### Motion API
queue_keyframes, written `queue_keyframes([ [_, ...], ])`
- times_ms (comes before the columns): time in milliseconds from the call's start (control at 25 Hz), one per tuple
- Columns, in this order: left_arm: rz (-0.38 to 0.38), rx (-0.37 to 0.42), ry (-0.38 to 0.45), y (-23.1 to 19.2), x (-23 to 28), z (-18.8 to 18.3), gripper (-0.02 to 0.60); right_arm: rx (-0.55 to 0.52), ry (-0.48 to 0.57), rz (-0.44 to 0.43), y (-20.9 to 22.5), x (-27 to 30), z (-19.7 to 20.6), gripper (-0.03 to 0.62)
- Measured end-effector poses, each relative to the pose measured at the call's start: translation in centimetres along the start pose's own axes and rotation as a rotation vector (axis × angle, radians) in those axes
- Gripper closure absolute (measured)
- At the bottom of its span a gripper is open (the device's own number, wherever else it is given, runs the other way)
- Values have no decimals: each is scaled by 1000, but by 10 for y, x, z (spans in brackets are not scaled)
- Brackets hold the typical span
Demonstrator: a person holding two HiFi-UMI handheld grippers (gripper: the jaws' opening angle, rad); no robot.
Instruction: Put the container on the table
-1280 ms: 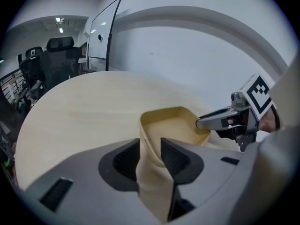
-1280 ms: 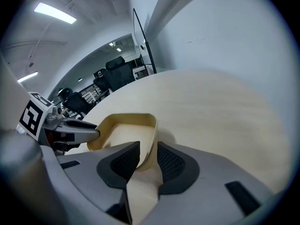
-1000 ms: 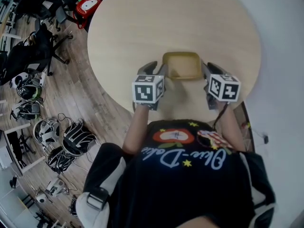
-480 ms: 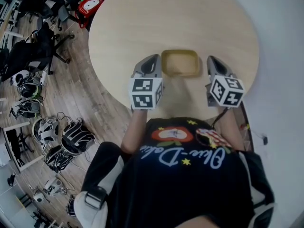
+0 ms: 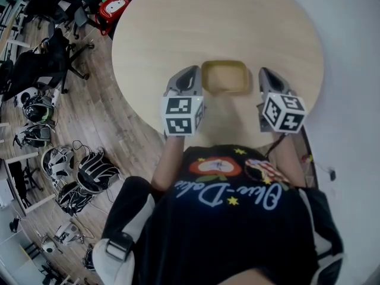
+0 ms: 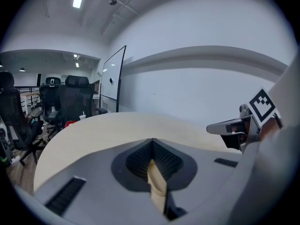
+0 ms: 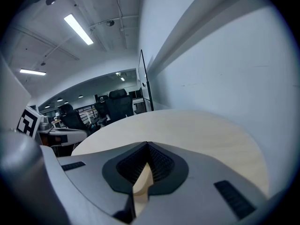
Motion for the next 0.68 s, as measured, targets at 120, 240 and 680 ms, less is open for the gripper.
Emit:
queue_keyframes([
  [120,-1,-1,-4,1,0,-2,581,-1,-5,2,1,0,-1,594],
  [240,-3,-4,-10,1,0,-2,581,-3,-8,1,1,1,-1,594],
  [680,-12,-3,-5,-2,5,0,581,-11,-19,8,2,4,-1,594],
])
Point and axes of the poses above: the fingertips, and each gripper's own axes: x forward along the fingers, y to its right, z out of its underside, the point moved 9 cm from there along -x, backward along the fingers, and after that the axes turned 2 degrees about z, right-handed, at the moved point
